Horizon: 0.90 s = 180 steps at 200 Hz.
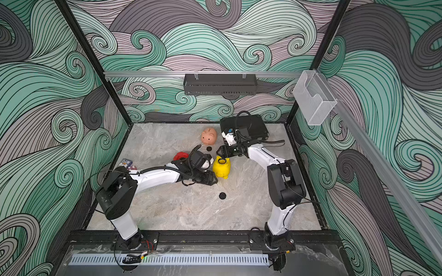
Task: Close piggy banks
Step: Adjust the piggy bank at the center of the board.
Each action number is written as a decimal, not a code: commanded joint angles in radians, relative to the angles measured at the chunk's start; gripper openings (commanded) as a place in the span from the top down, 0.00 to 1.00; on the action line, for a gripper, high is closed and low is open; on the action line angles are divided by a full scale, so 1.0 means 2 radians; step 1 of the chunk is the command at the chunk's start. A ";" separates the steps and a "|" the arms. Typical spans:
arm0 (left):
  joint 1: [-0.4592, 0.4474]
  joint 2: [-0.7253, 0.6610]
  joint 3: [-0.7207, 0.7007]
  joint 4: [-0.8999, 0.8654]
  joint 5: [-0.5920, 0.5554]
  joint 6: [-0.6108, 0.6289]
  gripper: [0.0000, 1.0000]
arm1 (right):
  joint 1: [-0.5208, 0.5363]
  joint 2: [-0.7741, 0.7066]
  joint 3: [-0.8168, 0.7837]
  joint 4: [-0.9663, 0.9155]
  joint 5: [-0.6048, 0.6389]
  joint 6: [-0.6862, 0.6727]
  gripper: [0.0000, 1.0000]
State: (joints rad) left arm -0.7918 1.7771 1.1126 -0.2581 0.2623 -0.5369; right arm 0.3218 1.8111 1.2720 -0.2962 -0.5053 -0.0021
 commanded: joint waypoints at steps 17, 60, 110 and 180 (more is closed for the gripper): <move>-0.004 0.017 0.029 0.019 -0.012 -0.002 0.41 | 0.015 0.019 0.023 -0.042 0.030 -0.048 0.28; -0.004 0.032 0.039 0.016 -0.022 0.005 0.41 | 0.024 0.029 0.035 -0.066 0.062 -0.063 0.27; -0.004 0.048 0.048 0.012 -0.035 0.004 0.41 | 0.024 0.027 0.036 -0.077 0.091 -0.060 0.28; -0.003 0.054 0.054 -0.010 -0.067 0.007 0.42 | 0.024 0.015 0.035 -0.099 0.129 -0.051 0.28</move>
State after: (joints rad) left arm -0.7944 1.8759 1.1835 -0.2420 0.1768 -0.5316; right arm 0.3717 1.8526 1.3361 -0.4267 -0.3176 -0.1017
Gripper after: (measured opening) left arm 0.586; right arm 0.718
